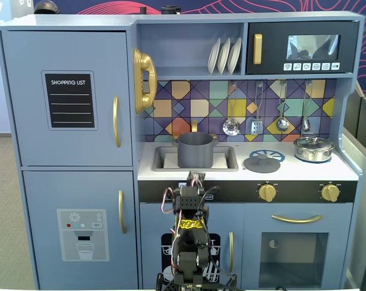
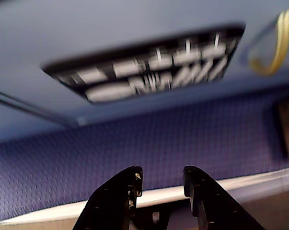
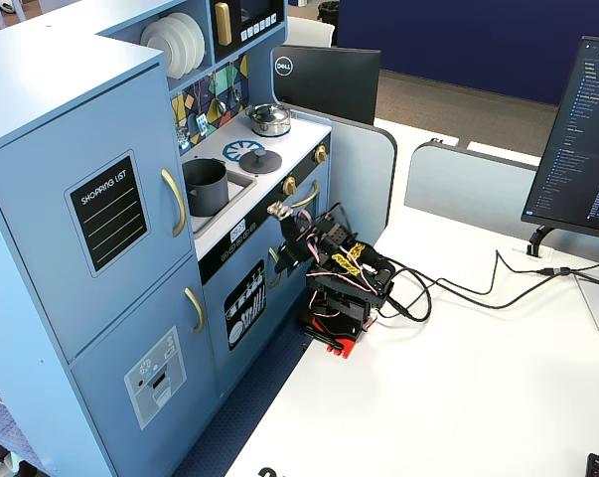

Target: Take off the lid from the gray recipient and place it on the counter

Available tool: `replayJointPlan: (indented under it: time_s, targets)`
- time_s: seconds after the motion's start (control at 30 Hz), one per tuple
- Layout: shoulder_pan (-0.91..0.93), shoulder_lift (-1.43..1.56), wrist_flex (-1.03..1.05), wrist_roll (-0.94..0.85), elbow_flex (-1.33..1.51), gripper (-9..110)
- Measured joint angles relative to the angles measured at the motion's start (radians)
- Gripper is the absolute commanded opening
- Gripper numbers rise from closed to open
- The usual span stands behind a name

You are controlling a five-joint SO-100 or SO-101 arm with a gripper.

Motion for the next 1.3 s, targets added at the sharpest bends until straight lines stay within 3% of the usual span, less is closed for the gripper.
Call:
replayJointPlan:
  time_s: [0.2, 0.47, 1.3]
  targets:
    - [-0.023, -0.003, -0.236, -0.049, 0.222, 2]
    - [-0.037, 0.006, 0.029, -0.167, 0.238, 6]
    - [-0.043, 0.017, 0.038, -0.115, 0.216, 8]
